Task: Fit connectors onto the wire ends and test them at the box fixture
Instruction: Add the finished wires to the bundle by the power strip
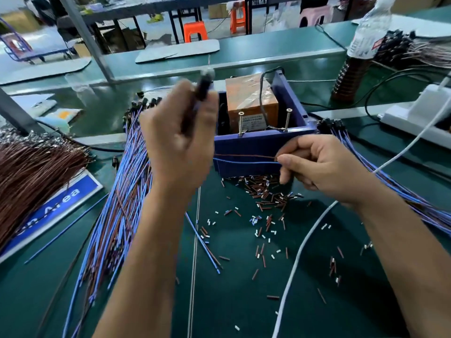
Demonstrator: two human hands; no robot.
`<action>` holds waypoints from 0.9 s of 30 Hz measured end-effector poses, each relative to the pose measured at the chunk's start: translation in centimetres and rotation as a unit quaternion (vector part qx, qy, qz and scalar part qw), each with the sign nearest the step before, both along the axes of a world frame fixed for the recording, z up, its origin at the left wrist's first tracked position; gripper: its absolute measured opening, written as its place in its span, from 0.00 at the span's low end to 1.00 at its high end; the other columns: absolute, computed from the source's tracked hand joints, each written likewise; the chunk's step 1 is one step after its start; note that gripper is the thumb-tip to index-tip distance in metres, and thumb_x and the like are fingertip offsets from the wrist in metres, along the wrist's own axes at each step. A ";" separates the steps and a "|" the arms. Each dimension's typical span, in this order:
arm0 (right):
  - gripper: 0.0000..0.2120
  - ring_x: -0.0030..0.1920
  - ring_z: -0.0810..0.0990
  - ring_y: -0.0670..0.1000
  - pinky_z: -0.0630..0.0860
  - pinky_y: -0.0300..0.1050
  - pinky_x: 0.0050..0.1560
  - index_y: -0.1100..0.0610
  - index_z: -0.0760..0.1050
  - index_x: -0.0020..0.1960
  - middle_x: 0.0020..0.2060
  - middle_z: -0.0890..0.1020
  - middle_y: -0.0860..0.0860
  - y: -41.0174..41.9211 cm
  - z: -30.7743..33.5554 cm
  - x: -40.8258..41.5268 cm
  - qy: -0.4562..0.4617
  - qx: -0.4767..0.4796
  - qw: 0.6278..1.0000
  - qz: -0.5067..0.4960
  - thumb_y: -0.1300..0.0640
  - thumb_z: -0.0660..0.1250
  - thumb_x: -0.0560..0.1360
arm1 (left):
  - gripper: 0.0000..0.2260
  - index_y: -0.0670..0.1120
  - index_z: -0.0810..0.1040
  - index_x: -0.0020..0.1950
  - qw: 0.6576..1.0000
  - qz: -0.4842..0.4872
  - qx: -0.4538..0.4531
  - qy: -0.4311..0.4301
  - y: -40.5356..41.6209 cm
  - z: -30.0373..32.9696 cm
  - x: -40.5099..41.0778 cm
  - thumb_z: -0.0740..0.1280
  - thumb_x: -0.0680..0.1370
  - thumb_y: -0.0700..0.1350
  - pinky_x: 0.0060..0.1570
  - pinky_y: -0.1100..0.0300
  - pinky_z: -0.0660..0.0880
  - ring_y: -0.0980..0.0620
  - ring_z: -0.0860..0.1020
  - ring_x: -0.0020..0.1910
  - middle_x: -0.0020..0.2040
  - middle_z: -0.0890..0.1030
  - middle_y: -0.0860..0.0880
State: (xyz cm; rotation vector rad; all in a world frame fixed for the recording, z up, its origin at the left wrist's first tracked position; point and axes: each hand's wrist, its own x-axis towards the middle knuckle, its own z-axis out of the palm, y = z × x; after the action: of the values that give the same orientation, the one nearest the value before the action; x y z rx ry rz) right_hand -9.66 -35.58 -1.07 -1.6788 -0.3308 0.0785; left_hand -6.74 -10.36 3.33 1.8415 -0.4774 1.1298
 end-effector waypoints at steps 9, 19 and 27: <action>0.06 0.23 0.69 0.47 0.67 0.37 0.23 0.51 0.83 0.43 0.31 0.84 0.55 0.0 -0.2 -0.3 -0.041 0.037 0.998 0.008 0.56 0.70 0.79 | 0.12 0.44 0.79 0.63 0.949 -0.152 0.249 0.117 -6.5 -4.1 -3.9 0.60 0.86 0.46 0.40 0.47 0.77 0.45 0.79 0.42 0.47 0.81 0.51; 0.08 0.25 0.72 0.49 0.75 0.40 0.26 0.62 0.82 0.47 0.39 0.87 0.60 -0.5 -0.7 -0.3 -0.031 0.063 0.995 -0.069 0.57 0.74 0.73 | 0.15 0.47 0.66 0.39 0.964 -0.079 0.222 0.125 -5.4 -5.1 -2.6 0.67 0.82 0.41 0.32 0.49 0.67 0.47 0.67 0.33 0.36 0.68 0.55; 0.10 0.26 0.74 0.48 0.76 0.41 0.27 0.64 0.82 0.48 0.37 0.87 0.60 0.4 -1.1 -0.4 -0.038 0.047 0.996 -0.064 0.56 0.73 0.74 | 0.13 0.41 0.75 0.40 0.959 -0.151 0.082 0.224 -6.0 -6.5 -2.5 0.66 0.83 0.44 0.34 0.48 0.72 0.46 0.76 0.33 0.32 0.77 0.50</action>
State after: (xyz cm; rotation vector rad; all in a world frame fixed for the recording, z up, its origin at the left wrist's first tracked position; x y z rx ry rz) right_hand -10.01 -35.20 -2.12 -1.6081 -0.2794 -0.0958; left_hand -9.29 -16.41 -3.15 2.0093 -0.5728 0.4584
